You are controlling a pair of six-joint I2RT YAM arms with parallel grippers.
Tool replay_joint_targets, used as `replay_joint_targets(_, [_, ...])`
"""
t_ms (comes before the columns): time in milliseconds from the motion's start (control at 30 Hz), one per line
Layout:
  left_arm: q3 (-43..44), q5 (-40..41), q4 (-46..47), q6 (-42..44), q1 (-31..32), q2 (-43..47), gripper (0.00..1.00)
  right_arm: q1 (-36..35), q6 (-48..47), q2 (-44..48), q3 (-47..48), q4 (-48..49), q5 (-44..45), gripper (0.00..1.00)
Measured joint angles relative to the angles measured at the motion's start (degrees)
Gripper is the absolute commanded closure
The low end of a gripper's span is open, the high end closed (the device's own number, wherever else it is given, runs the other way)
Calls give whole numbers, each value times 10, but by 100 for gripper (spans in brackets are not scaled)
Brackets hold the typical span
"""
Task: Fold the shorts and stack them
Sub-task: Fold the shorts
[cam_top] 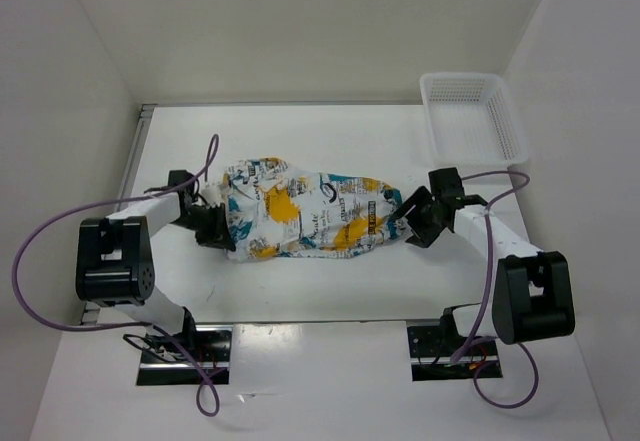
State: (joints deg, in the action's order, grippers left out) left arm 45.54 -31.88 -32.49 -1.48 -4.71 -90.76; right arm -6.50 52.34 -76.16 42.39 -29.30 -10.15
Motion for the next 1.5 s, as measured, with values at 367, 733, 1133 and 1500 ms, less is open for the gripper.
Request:
replay_joint_targets(367, [120,-10,-24,0,0,33,100,7,49,-69,-31,101,-36,52])
replay_joint_targets(733, [121,-15,-37,0,0,33,100,7,52,-78,-27,118,-22,39])
replay_joint_targets(1133, [172,-20,-26,0,0,33,100,6,57,-81,-49,134,-10,63])
replay_joint_targets(1500, [220,-29,-28,0,0,23,100,3,35,-86,17,102,21,100])
